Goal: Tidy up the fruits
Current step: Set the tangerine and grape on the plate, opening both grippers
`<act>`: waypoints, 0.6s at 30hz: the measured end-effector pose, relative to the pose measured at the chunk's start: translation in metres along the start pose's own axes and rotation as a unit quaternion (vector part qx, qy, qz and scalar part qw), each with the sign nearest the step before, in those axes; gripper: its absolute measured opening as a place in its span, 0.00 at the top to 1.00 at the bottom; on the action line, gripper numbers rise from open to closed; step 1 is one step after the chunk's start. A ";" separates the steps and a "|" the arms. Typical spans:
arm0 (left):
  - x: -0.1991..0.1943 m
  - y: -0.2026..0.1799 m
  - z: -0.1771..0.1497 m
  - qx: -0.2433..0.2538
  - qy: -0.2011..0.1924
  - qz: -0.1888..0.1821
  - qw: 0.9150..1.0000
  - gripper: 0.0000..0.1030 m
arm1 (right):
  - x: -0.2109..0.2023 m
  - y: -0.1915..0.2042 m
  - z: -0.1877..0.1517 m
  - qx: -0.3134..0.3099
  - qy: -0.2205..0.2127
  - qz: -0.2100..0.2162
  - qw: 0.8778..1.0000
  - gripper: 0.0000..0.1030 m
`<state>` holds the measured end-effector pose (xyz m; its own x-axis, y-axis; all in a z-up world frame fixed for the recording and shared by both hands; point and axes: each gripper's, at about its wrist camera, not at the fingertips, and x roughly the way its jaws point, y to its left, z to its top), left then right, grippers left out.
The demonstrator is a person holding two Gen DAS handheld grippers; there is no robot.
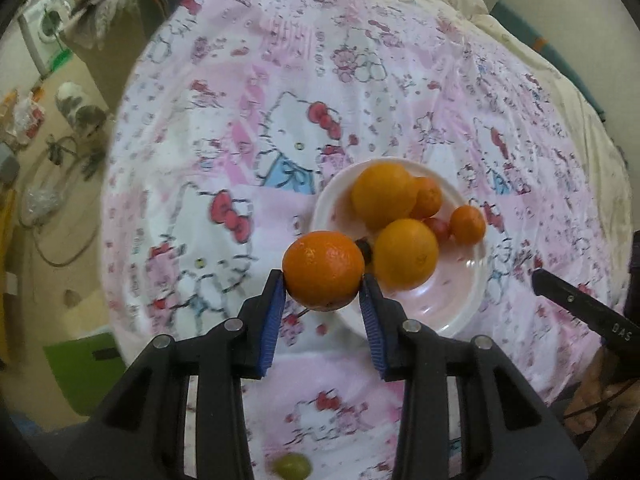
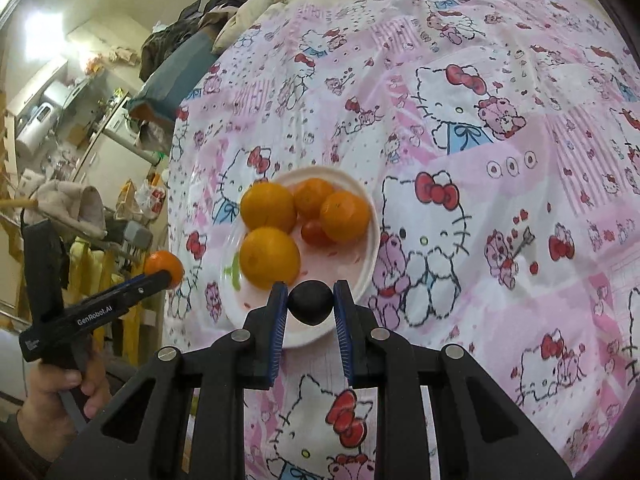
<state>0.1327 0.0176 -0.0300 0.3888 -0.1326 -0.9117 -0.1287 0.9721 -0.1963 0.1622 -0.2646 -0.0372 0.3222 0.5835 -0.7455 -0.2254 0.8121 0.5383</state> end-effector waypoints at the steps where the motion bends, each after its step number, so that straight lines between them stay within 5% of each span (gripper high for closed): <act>1: 0.004 -0.002 0.002 -0.002 0.003 -0.001 1.000 0.67 | 0.003 -0.002 0.004 0.004 0.003 0.003 1.000 0.76; 18: 0.060 -0.008 0.026 -0.022 0.037 -0.034 0.998 0.67 | 0.072 -0.008 0.019 0.021 0.071 -0.003 0.997 0.75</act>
<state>0.1807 0.0073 -0.0735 0.3295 -0.2136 -0.9197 -0.1450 0.9511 -0.2729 0.2048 -0.2289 -0.0875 0.1892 0.5765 -0.7949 -0.1846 0.8160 0.5478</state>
